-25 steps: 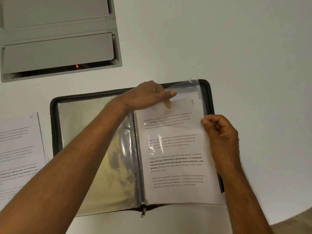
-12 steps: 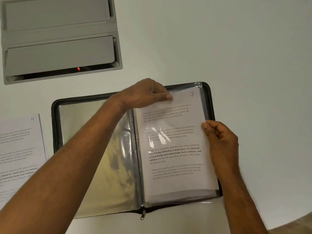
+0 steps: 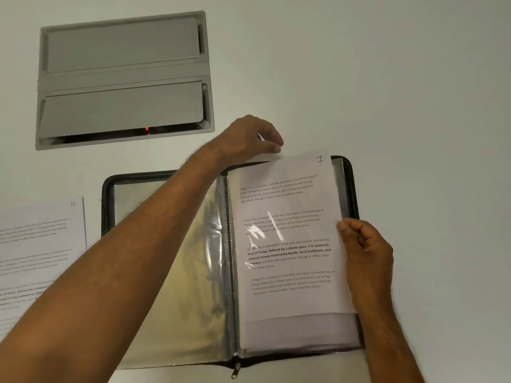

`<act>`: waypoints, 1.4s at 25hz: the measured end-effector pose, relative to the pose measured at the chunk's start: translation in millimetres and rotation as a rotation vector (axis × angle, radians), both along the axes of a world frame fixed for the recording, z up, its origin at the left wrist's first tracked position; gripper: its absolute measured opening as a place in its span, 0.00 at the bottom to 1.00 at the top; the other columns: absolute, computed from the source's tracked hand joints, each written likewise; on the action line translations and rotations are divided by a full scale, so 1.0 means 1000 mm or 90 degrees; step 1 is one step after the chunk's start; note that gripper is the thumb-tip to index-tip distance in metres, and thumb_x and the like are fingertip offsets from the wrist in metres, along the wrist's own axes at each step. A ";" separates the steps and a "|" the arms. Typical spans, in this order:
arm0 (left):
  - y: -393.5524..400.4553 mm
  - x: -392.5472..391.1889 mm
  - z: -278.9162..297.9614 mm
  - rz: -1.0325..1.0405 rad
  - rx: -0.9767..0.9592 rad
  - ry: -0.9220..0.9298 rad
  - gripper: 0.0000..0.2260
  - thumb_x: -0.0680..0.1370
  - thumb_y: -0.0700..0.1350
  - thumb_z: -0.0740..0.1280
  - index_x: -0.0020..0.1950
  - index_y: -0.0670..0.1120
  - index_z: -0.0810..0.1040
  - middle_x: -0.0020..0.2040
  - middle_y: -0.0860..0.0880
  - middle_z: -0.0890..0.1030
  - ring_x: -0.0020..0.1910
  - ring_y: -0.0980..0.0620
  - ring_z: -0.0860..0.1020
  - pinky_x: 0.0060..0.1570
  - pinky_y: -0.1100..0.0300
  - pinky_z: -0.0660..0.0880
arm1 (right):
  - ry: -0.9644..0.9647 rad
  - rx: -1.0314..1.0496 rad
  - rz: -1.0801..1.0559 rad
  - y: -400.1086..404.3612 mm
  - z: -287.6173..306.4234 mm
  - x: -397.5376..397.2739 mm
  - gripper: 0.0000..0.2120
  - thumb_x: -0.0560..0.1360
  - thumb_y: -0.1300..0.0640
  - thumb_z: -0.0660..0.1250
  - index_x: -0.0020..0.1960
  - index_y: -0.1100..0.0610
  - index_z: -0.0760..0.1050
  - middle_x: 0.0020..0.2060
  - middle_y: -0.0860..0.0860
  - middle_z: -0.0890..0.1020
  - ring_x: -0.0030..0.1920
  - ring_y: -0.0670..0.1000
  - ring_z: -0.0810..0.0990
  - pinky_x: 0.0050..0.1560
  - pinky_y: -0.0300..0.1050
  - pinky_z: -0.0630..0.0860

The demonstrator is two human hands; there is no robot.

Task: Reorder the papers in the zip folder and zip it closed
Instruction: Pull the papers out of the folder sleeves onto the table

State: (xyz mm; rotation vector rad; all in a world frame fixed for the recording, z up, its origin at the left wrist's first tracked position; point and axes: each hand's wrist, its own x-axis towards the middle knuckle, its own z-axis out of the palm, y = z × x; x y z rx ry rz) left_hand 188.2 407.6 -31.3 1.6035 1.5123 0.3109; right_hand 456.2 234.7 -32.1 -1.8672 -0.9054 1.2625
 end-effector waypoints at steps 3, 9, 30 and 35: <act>-0.004 0.007 -0.009 -0.033 -0.032 -0.004 0.03 0.76 0.48 0.75 0.48 0.51 0.87 0.35 0.65 0.81 0.35 0.72 0.75 0.36 0.78 0.67 | -0.001 0.002 0.006 0.001 0.001 0.001 0.05 0.82 0.54 0.68 0.52 0.46 0.82 0.45 0.39 0.87 0.45 0.41 0.85 0.43 0.32 0.80; -0.002 0.011 -0.013 -0.040 -0.027 -0.027 0.03 0.79 0.46 0.72 0.46 0.49 0.85 0.38 0.60 0.81 0.35 0.68 0.74 0.36 0.76 0.66 | -0.002 -0.006 0.011 0.002 -0.002 0.004 0.04 0.82 0.53 0.68 0.53 0.46 0.82 0.44 0.39 0.87 0.44 0.41 0.85 0.42 0.31 0.80; 0.088 -0.004 0.034 0.155 0.194 0.007 0.05 0.81 0.48 0.63 0.46 0.54 0.75 0.41 0.60 0.77 0.40 0.62 0.72 0.57 0.49 0.71 | -0.028 -0.049 0.048 0.006 -0.014 0.002 0.06 0.81 0.53 0.70 0.53 0.42 0.81 0.39 0.45 0.87 0.39 0.47 0.86 0.43 0.41 0.81; 0.116 -0.013 0.064 0.225 0.242 0.038 0.05 0.82 0.47 0.62 0.47 0.53 0.74 0.39 0.60 0.76 0.41 0.63 0.73 0.59 0.49 0.66 | 0.001 -0.090 0.012 0.009 -0.033 0.008 0.06 0.79 0.57 0.72 0.55 0.49 0.84 0.39 0.48 0.87 0.36 0.47 0.85 0.46 0.46 0.81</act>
